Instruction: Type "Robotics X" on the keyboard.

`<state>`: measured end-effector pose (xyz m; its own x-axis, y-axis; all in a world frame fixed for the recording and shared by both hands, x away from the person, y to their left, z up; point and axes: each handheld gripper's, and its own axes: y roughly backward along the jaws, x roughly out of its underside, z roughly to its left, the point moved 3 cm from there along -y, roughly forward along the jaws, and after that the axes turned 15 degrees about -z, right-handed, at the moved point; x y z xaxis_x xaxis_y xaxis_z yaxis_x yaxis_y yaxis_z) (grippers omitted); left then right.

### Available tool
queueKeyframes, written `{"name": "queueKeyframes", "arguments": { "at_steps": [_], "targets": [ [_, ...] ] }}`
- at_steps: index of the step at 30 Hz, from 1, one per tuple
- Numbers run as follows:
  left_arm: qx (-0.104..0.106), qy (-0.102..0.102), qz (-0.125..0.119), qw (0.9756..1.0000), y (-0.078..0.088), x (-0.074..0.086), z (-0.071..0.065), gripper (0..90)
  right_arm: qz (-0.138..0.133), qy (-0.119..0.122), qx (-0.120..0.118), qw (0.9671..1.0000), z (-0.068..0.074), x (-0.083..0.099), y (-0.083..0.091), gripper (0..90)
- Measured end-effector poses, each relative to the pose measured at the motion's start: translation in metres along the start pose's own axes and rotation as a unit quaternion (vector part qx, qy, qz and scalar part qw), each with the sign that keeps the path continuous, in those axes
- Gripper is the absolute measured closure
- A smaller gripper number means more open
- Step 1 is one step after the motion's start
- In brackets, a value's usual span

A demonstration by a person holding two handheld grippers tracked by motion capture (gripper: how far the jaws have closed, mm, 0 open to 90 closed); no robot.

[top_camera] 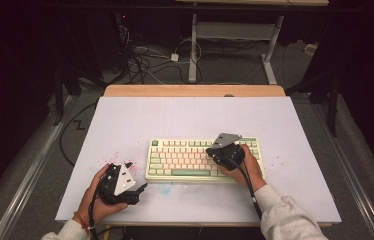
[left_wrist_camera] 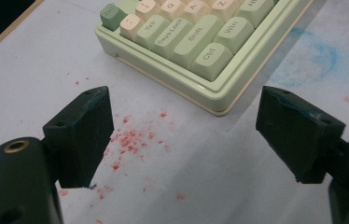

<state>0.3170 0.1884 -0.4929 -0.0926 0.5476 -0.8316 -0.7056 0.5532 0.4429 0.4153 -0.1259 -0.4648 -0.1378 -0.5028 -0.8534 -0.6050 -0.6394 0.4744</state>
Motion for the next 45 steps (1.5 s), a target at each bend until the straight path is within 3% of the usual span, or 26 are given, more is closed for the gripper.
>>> {"name": "queueKeyframes", "arguments": {
  "at_steps": [4,7,14,27,36,37,42,45],
  "targets": [
    [0.002,0.0,0.003,1.0,-0.001,0.001,0.0,17.7,0.035,0.014,0.003,0.9993,0.0,0.005,-0.005,90.0],
    [0.003,0.001,0.004,1.0,-0.001,0.001,0.0,17.7,0.035,0.018,0.005,0.9992,0.002,0.003,-0.005,90.0],
    [0.004,0.0,0.005,1.0,-0.002,0.001,-0.001,17.7,-0.007,0.005,0.001,1.0,0.002,-0.007,0.011,90.0],
    [0.003,0.003,0.007,1.0,-0.002,0.001,-0.001,17.8,-0.051,-0.007,0.008,0.9987,-0.002,-0.015,0.038,83.3],
    [0.002,0.013,0.006,0.9999,-0.002,0.001,0.0,19.2,-0.082,-0.001,0.011,0.9965,0.0,-0.019,0.051,60.0],
    [0.001,0.013,0.007,0.9999,-0.002,0.001,0.0,19.2,-0.097,0.001,0.011,0.9952,0.002,-0.02,0.056,52.8],
    [0.0,0.018,0.005,0.9998,-0.002,0.0,0.0,19.9,-0.116,0.007,0.029,0.9928,0.004,-0.021,0.067,36.1],
    [-0.001,0.026,0.003,0.9997,-0.002,0.0,0.0,20.9,-0.124,0.008,0.041,0.9914,0.005,-0.02,0.073,32.5]
  ]
}}
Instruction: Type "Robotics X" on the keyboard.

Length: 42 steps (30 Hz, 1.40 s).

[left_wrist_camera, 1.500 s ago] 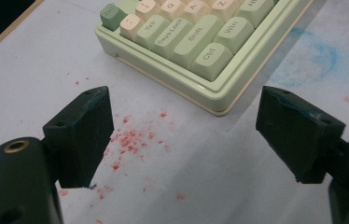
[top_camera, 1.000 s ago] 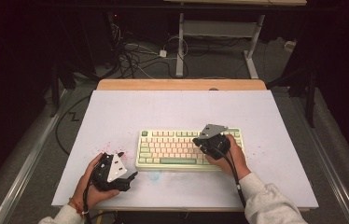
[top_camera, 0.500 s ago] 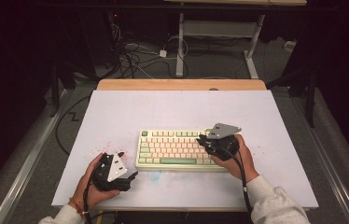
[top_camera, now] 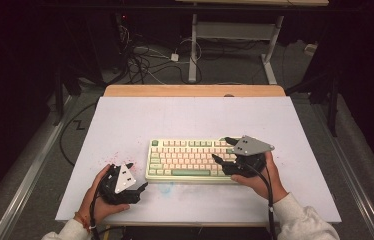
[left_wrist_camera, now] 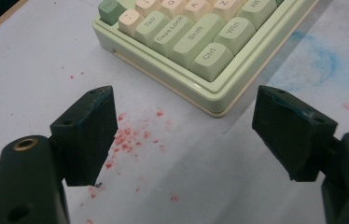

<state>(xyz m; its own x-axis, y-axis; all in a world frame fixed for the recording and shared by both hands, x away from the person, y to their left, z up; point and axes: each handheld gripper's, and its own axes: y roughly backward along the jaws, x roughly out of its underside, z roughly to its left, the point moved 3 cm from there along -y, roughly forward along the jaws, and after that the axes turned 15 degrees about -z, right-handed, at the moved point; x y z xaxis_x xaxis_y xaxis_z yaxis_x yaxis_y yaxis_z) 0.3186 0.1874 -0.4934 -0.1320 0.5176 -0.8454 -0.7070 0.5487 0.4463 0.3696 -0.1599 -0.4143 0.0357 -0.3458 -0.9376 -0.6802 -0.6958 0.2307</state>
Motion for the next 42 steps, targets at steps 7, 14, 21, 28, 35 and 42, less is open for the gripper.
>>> {"name": "queueKeyframes", "arguments": {
  "at_steps": [7,14,21,28,35,42],
  "targets": [
    [0.006,0.028,-0.01,0.9995,0.005,-0.007,0.001,20.8,-0.011,0.007,0.023,0.9997,0.004,0.002,0.017,27.9],
    [0.008,0.055,-0.02,0.9982,0.008,-0.018,0.0,21.0,-0.011,0.007,0.042,0.999,0.007,0.015,0.037,26.1],
    [0.019,0.05,-0.023,0.9983,0.002,-0.031,-0.001,34.7,-0.013,0.022,0.054,0.9982,0.017,0.027,0.053,27.0],
    [0.05,0.05,-0.027,0.9971,-0.008,-0.051,-0.006,66.9,0.001,0.018,0.059,0.9981,0.021,0.037,0.065,26.9],
    [0.097,-0.004,0.008,0.9952,-0.031,-0.072,-0.023,86.1,0.02,0.007,0.049,0.9986,0.025,0.048,0.071,26.4],
    [0.127,-0.008,0.005,0.9918,-0.053,-0.095,-0.031,87.4,0.025,0.02,0.058,0.9978,0.027,0.051,0.076,26.1]
  ]
}}
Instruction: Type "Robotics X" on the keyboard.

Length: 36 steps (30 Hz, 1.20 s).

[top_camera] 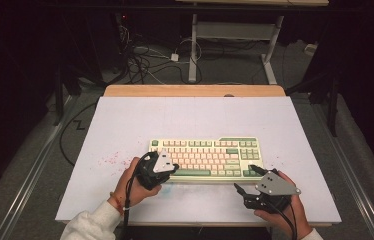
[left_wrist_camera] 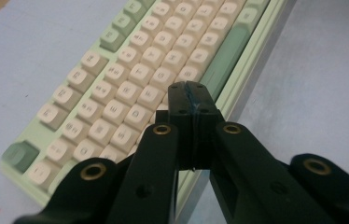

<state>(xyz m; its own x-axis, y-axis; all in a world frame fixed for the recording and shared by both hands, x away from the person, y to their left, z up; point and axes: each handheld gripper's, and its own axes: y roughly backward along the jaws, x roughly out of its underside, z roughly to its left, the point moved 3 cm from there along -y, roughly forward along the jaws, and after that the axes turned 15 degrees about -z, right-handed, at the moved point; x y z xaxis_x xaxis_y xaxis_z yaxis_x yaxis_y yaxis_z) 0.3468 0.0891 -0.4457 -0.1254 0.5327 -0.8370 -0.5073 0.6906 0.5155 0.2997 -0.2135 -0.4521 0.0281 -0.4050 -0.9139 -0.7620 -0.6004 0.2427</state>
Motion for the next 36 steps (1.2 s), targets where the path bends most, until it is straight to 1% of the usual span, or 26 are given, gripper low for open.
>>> {"name": "queueKeyframes", "arguments": {
  "at_steps": [1,2,4,5,6,8,10,12,13,16,22,23,25,31,36],
  "targets": [
    [0.001,0.0,-0.001,1.0,-0.003,-0.002,0.0,87.4,0.0,0.007,0.002,1.0,0.0,0.0,0.0,26.1],
    [0.007,0.003,0.0,1.0,-0.006,-0.004,0.001,87.4,0.0,0.01,0.0,0.9999,0.0,0.0,0.0,26.2],
    [0.011,0.002,0.002,0.9999,-0.013,-0.008,0.002,87.4,0.001,0.01,-0.004,0.9999,0.001,0.0,-0.001,26.1],
    [0.02,0.001,0.002,0.9998,-0.019,-0.01,0.001,87.4,0.001,0.01,-0.005,0.9999,0.001,0.001,-0.001,26.1],
    [0.02,0.001,0.002,0.9998,-0.019,-0.01,0.001,87.4,0.002,0.01,-0.007,0.9999,0.001,0.001,-0.001,26.1],
    [0.027,-0.001,0.006,0.9996,-0.026,-0.013,0.0,87.3,0.0,0.009,-0.007,0.9999,0.0,0.0,-0.001,26.1],
    [0.029,-0.005,0.013,0.9995,-0.035,-0.015,-0.001,86.7,0.0,0.01,-0.008,0.9999,-0.001,0.0,-0.001,26.1],
    [0.028,-0.008,0.016,0.9994,-0.038,-0.015,-0.001,86.4,0.002,0.011,-0.008,0.9999,-0.001,0.002,-0.002,26.1],
    [0.031,-0.003,0.017,0.9994,-0.042,-0.015,0.0,86.4,0.004,0.013,-0.007,0.9999,-0.002,0.002,-0.002,26.1],
    [0.029,-0.005,0.022,0.9993,-0.045,-0.016,0.001,86.5,0.008,0.017,-0.007,0.9998,-0.001,0.004,-0.003,26.1],
    [0.034,0.001,0.023,0.9991,-0.052,-0.015,0.001,86.6,0.01,0.023,-0.011,0.9996,0.001,0.004,-0.003,26.1],
    [0.035,0.0,0.028,0.999,-0.055,-0.014,0.001,86.7,0.01,0.024,-0.013,0.9996,0.001,0.004,-0.004,26.1],
    [0.035,0.002,0.029,0.999,-0.057,-0.014,0.001,86.7,0.011,0.026,-0.013,0.9995,0.001,0.005,-0.004,26.2],
    [0.031,0.003,0.036,0.9989,-0.06,-0.012,0.003,86.3,0.012,0.026,-0.015,0.9995,0.002,0.005,-0.004,26.1],
    [0.031,0.01,0.039,0.9987,-0.062,-0.009,0.005,85.5,0.014,0.029,-0.018,0.9993,0.003,0.006,-0.005,26.2]
  ]
}}
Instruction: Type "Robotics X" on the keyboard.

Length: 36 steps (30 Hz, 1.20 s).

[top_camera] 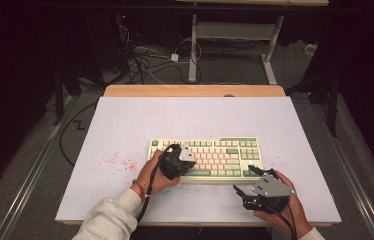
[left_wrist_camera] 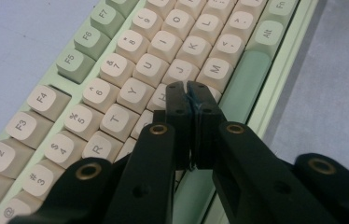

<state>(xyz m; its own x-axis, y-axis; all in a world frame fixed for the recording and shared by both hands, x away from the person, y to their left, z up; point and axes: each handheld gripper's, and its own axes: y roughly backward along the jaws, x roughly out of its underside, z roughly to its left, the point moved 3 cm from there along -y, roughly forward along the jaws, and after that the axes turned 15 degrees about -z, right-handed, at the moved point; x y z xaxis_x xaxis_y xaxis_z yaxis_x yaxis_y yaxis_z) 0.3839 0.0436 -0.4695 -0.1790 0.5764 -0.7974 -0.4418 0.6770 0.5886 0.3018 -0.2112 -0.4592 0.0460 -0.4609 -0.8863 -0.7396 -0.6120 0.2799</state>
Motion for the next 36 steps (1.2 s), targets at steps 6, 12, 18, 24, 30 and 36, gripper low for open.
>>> {"name": "queueKeyframes", "arguments": {
  "at_steps": [6,12,18,24,30,36],
  "targets": [
    [-0.006,-0.014,0.009,0.9998,-0.001,0.0,-0.001,84.2,0.004,0.005,-0.005,1.0,0.004,0.001,-0.001,26.6],
    [-0.009,-0.019,-0.013,0.9997,0.009,-0.004,-0.001,82.0,0.001,0.003,-0.005,1.0,0.004,0.001,0.0,26.7],
    [-0.022,-0.026,-0.03,0.999,0.016,-0.006,0.0,74.1,0.001,0.003,-0.007,1.0,0.004,0.001,0.0,26.7],
    [-0.041,-0.029,-0.048,0.9976,0.025,-0.006,0.003,60.1,0.001,0.001,-0.007,1.0,0.004,0.001,0.0,26.6],
    [-0.06,-0.03,-0.06,0.996,0.03,-0.006,0.003,42.9,0.002,-0.001,-0.005,1.0,0.002,0.001,0.0,26.7],
    [-0.076,-0.037,-0.078,0.9933,0.035,-0.004,0.002,27.8,0.003,-0.003,-0.006,1.0,0.002,0.002,0.0,26.7]
  ]
}}
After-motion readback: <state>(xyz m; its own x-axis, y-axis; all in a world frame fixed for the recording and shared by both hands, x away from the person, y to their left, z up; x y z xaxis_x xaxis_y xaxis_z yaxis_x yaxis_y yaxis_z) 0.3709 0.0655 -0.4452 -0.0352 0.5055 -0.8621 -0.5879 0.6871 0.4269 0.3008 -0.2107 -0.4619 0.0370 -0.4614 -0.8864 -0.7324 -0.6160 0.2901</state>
